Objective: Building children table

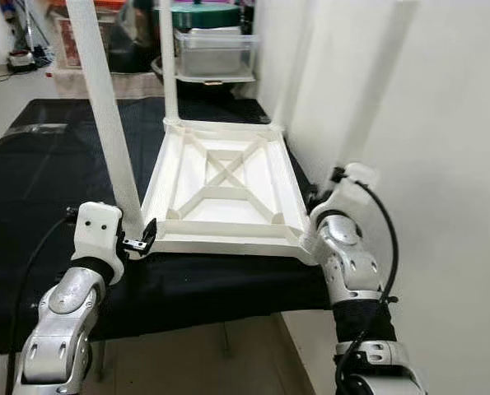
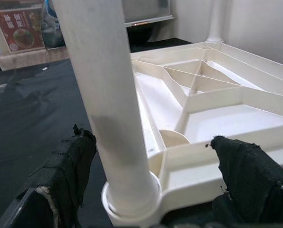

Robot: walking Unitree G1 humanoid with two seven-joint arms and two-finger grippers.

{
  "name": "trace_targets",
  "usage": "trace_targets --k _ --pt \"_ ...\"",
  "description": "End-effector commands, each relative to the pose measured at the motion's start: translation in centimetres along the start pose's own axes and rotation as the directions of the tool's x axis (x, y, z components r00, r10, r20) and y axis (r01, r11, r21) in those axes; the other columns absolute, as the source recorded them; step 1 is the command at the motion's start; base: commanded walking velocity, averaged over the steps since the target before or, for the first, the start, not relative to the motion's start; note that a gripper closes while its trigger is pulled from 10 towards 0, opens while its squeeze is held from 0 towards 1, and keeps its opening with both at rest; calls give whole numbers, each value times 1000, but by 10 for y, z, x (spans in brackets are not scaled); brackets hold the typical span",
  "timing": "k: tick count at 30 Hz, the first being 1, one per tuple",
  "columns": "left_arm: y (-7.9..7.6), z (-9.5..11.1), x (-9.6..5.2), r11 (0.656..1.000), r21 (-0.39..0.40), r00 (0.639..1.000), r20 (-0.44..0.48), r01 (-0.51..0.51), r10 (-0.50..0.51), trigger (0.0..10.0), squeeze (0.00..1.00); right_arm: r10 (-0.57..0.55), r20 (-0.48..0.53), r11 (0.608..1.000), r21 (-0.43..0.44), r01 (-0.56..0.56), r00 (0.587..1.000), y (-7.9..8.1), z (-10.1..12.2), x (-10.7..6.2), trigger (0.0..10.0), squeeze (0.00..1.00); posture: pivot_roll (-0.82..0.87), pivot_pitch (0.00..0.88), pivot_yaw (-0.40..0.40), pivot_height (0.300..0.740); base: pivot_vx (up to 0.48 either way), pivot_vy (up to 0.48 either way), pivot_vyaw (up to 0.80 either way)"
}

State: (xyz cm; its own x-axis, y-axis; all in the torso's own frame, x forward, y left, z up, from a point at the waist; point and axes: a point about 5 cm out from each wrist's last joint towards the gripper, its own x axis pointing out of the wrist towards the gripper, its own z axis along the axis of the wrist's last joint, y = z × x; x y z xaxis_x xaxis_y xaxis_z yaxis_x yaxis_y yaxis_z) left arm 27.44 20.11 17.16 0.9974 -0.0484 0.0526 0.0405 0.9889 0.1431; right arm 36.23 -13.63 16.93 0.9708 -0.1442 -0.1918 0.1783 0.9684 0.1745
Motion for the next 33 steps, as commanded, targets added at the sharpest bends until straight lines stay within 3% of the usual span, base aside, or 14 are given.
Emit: trace_targets --k 1,2,3,6,9,15,18,23,24,25,27,28,30,33 --pt "-6 -1 0 1000 -2 1000 3 10 -10 10000 0 145 -18 989 45 -144 989 16 5 -3 10000 1000 50 0 -105 740 0 0 0" --pt "-6 -1 0 1000 -2 1000 3 10 -10 10000 0 145 -18 989 45 -144 989 16 5 -3 10000 1000 50 0 -105 740 0 0 0" --pt "-8 -2 1 1000 -3 1000 0 15 -15 10000 0 230 2 972 51 -230 973 21 12 -6 10000 0 44 0 -100 740 0 0 0" --pt "-10 -3 2 1000 -5 1000 -2 21 -21 10000 0 358 26 931 61 -359 933 29 19 -11 10000 0 40 0 -98 740 0 0 0" --pt "-12 -4 7 999 -6 999 -7 35 -35 10000 0 739 39 673 -23 -739 672 27 19 -25 10000 0 36 0 -95 740 0 0 0" --pt "-11 -4 7 999 -7 999 -8 36 -36 10000 0 799 -5 600 -58 -798 601 22 13 -27 10000 0 38 0 -97 740 0 0 0" --pt "-11 -4 6 999 -7 999 -9 33 -33 10000 0 889 9 458 -68 -886 458 30 15 -42 8196 0 44 0 -100 740 0 0 0" --pt "-11 -4 6 999 -7 999 -9 32 -32 10000 0 895 7 445 -64 -893 446 30 15 -43 8196 0 44 0 -100 740 0 0 0" --pt "-11 -4 7 999 -7 999 -9 34 -34 10000 0 867 23 498 -90 -863 498 31 13 -38 0 0 51 0 -101 740 0 0 0" --pt "-11 -4 7 999 -7 999 -9 34 -34 10000 0 867 23 498 -90 -863 498 31 13 -38 0 0 51 0 -101 740 0 0 0" --pt "-11 -5 6 999 -6 999 -10 36 -36 10000 0 618 39 783 -112 -612 785 17 6 -10 0 0 49 0 -102 740 0 0 0" --pt "-11 -5 6 999 -6 999 -10 36 -36 10000 0 618 39 783 -112 -612 785 17 6 -10 0 0 49 0 -102 740 0 0 0" --pt "-11 -6 6 999 -5 999 -10 37 -37 10000 0 166 49 981 -110 -160 985 -19 -3 7 0 0 48 0 -100 740 0 0 0" --pt "-11 -6 6 999 -4 999 -10 38 -38 10000 0 39 47 993 -111 -34 998 -31 -7 7 0 0 48 0 -100 740 0 0 0"
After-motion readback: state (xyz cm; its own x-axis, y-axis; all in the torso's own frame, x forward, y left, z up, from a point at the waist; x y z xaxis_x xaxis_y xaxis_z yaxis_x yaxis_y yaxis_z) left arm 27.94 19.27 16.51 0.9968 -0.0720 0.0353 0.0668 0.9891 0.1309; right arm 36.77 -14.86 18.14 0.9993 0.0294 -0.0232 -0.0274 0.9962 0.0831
